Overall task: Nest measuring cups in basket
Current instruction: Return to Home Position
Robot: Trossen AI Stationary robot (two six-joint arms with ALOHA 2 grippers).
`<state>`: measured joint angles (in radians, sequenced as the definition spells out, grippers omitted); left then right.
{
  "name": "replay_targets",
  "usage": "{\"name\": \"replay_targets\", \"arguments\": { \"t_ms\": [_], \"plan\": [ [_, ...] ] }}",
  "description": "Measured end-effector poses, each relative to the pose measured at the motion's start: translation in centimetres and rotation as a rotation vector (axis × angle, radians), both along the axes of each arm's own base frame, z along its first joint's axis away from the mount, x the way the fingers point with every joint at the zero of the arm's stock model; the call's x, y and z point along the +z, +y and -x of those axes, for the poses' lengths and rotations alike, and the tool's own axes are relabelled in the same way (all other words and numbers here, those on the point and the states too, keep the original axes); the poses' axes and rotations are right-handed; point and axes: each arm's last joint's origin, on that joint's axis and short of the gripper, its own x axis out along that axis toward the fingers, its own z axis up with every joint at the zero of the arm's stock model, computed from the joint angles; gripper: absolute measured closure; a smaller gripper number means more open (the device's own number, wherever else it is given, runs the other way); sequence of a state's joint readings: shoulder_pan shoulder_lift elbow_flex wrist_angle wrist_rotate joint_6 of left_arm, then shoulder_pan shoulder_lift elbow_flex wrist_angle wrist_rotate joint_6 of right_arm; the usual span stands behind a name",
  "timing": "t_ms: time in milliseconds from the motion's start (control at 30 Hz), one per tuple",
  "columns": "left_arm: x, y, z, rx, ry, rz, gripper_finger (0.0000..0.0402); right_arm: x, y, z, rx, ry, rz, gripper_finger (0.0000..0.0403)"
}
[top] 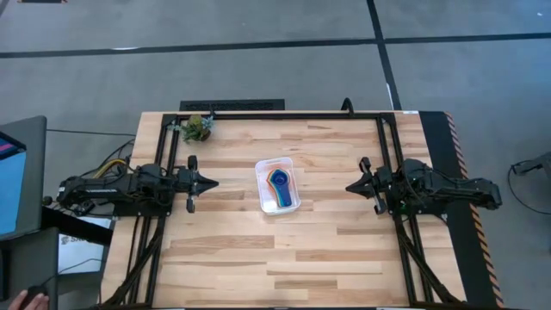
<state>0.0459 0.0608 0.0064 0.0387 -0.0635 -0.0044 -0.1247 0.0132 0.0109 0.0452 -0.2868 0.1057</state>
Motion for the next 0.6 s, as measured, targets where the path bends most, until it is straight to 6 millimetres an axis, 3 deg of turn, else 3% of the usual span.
{"name": "replay_targets", "arguments": {
  "t_ms": [600],
  "plan": [
    [0.01,0.0,0.0,0.0,0.0,0.0,0.0395,0.0,0.0,0.0,0.0,0.0,0.0,0.0372]
  ]
}}
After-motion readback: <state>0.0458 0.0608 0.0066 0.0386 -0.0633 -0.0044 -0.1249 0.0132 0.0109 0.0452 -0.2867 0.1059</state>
